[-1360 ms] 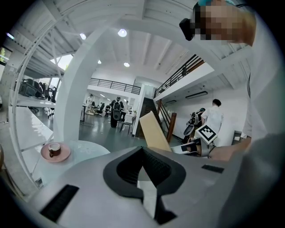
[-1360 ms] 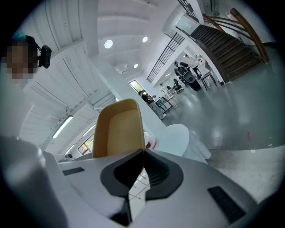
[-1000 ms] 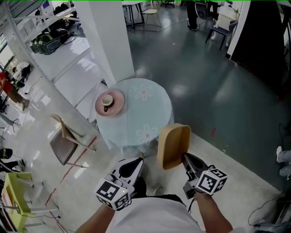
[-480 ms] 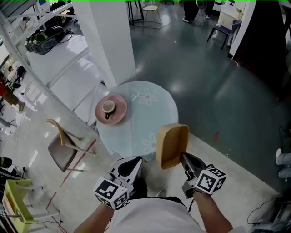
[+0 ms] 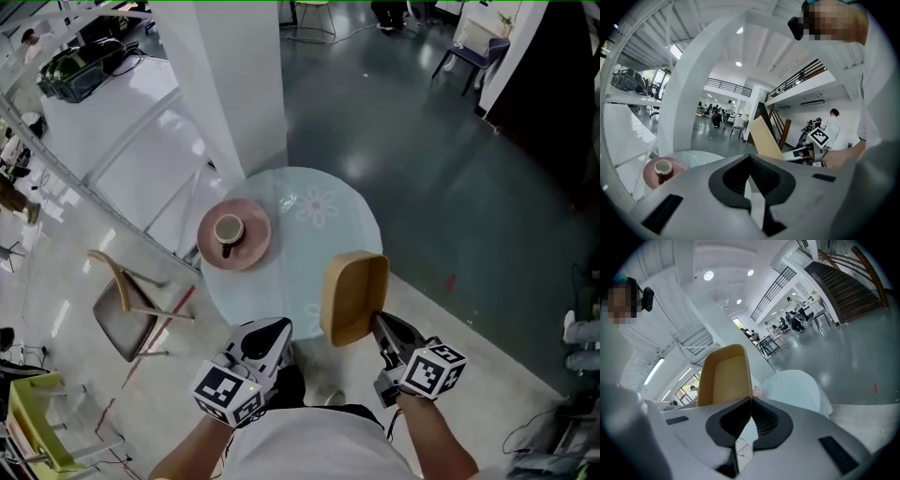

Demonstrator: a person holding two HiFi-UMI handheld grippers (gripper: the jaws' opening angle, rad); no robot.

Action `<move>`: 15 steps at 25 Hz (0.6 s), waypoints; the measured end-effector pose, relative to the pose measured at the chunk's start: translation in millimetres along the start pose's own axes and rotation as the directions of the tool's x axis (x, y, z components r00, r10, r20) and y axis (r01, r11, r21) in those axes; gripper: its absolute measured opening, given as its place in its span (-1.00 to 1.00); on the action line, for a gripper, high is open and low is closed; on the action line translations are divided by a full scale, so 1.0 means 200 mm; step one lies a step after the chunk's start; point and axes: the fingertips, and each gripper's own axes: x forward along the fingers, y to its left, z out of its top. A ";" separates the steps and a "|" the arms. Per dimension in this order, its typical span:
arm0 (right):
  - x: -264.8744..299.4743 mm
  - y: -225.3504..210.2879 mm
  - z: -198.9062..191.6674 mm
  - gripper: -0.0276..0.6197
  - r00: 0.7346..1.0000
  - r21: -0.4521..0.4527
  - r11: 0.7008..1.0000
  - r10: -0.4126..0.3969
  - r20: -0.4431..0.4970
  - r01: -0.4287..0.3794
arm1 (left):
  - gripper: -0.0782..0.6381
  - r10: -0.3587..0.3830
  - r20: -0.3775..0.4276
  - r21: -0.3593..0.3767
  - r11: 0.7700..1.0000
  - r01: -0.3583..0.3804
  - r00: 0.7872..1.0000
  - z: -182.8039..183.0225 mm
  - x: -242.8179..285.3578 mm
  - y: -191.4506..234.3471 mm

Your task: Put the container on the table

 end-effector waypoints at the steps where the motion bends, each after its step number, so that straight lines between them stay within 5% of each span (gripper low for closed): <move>1: 0.04 0.01 0.01 -0.83 1.000 0.002 1.000 -0.004 -0.002 0.004 | -0.72 -0.001 -0.002 -0.003 1.000 0.001 1.000 0.01 0.00 0.05; 15: 0.46 0.13 0.09 -0.83 0.998 0.007 0.998 -0.061 -0.015 0.061 | -0.72 -0.044 -0.004 -0.024 0.999 0.044 0.999 0.13 0.06 0.54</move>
